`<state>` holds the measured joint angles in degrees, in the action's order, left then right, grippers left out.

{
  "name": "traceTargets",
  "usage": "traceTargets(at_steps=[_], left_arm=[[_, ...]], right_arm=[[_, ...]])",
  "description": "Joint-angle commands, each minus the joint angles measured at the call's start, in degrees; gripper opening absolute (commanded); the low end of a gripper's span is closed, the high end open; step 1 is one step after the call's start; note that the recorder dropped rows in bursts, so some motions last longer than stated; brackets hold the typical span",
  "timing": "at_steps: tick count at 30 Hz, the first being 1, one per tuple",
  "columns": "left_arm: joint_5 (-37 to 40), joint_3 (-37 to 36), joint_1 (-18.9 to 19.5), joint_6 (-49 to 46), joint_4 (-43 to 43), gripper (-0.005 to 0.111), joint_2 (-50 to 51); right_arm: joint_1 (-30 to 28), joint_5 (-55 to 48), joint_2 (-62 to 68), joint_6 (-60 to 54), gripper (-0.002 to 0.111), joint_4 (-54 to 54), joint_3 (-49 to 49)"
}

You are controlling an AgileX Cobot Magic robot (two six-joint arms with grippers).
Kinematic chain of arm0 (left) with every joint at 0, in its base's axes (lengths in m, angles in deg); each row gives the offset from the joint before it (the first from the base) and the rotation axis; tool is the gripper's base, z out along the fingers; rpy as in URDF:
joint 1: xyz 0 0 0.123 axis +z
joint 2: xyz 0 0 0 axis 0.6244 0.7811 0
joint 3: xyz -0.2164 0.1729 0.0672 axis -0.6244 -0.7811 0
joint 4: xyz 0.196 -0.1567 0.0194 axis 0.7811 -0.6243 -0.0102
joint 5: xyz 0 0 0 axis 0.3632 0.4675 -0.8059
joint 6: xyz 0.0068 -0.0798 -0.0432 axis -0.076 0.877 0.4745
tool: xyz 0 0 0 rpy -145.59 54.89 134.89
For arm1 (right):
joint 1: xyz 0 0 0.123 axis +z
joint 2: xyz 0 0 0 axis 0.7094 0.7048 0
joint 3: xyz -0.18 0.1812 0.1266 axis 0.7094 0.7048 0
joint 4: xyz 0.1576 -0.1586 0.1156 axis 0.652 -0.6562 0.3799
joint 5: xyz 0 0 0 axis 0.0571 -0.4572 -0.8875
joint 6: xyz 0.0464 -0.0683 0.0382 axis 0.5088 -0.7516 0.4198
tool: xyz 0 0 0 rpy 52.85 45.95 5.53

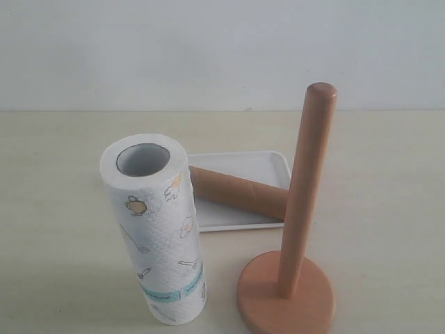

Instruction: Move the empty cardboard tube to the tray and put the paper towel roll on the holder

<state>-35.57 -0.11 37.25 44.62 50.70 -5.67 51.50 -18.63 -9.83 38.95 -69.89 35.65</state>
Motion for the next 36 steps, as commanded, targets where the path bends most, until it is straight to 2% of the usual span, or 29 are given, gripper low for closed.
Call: traceTargets(at_steps=[1,9,19,36], left_arm=[[0.0,-0.2,0.1,0.0,-0.6,0.004,-0.2],[0.0,-0.2,0.1,0.0,-0.6,0.004,-0.2],[0.0,-0.2,0.1,0.0,-0.6,0.004,-0.2],[0.0,-0.2,0.1,0.0,-0.6,0.004,-0.2]], right_arm=[[0.2,-1.2,-0.1,-0.6,0.000,0.1,0.3],[-1.9,-10.2,-7.1,-0.5,0.000,0.0,0.3],[-5.3,-10.2,-8.7,-0.5,0.000,0.1,0.3],[-5.1,-10.2,-8.7,-0.5,0.000,0.1,0.3]])
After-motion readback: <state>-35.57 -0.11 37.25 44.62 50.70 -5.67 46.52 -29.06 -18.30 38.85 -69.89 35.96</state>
